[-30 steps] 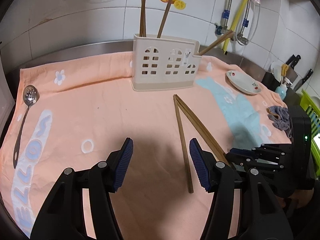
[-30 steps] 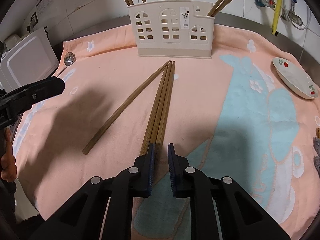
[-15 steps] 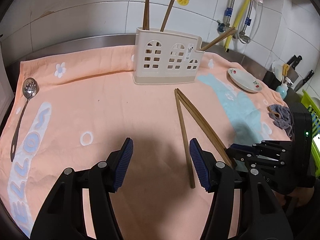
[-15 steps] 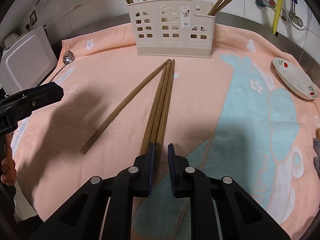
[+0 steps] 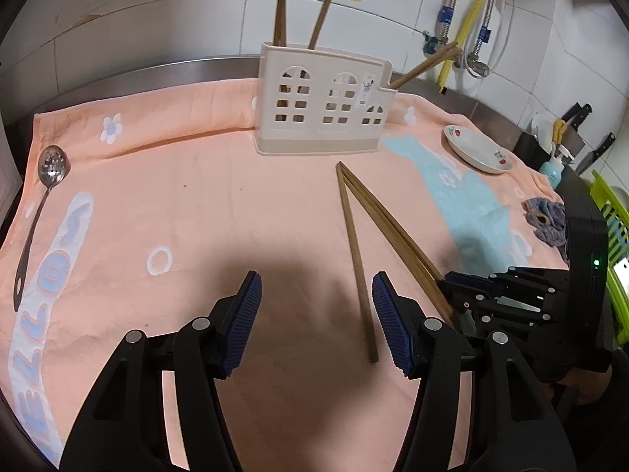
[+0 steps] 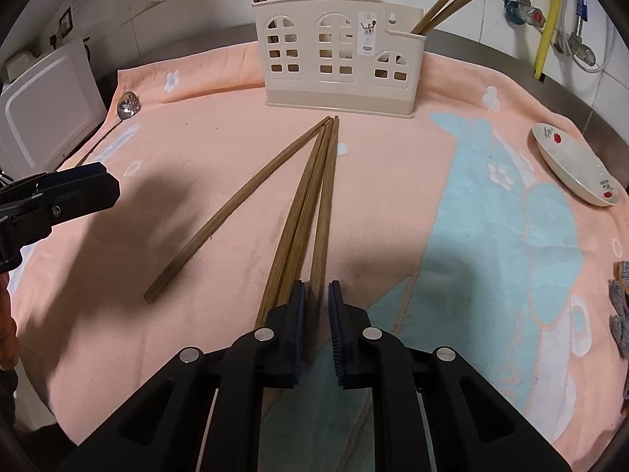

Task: Organize utensils
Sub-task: 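Close the left tool on a wooden chopstick while the right tool grasps another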

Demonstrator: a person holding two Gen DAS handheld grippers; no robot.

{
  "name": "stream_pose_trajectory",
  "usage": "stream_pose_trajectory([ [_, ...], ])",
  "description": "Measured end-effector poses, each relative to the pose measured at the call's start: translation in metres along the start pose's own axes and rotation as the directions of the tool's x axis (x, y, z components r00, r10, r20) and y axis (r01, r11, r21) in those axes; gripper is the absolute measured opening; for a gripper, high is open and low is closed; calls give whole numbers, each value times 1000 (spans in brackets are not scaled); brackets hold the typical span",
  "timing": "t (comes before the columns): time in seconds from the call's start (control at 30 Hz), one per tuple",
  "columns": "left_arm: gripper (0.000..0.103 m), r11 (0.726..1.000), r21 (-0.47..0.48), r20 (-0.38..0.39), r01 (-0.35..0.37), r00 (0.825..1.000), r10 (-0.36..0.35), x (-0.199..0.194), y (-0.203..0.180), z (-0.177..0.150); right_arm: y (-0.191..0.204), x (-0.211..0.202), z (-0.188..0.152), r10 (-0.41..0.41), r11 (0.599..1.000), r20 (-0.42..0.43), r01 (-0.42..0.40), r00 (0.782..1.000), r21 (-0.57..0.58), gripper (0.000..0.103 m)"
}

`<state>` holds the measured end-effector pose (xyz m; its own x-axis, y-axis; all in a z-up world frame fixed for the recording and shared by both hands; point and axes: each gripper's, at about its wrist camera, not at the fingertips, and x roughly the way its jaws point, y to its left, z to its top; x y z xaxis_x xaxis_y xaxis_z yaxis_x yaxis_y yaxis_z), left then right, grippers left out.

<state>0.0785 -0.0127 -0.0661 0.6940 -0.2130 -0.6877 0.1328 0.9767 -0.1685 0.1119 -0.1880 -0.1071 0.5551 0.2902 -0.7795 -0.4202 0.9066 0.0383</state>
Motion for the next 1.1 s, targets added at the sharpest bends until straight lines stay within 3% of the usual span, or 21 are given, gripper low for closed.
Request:
stream_pose_trajectory([
  [0.4, 56, 997, 59, -55, 44, 998, -41, 26, -25, -10, -9, -10, -7, 4, 1000, 14, -5, 1000, 20, 7],
  [0.57, 34, 996, 60, -92, 58, 994, -53, 41, -28, -12, -13, -13, -10, -1, 1000, 15, 1, 1000, 29, 6],
  [0.73, 21, 996, 53, -112, 68, 992, -62, 52, -31, -15, -19, -16, -14, 0, 999, 14, 0, 1000, 38, 6],
  [1.1, 21, 997, 76, -115, 30, 993, -22, 61, -38, -17, -19, -17, -15, 1, 999, 18, -2, 1000, 39, 6],
])
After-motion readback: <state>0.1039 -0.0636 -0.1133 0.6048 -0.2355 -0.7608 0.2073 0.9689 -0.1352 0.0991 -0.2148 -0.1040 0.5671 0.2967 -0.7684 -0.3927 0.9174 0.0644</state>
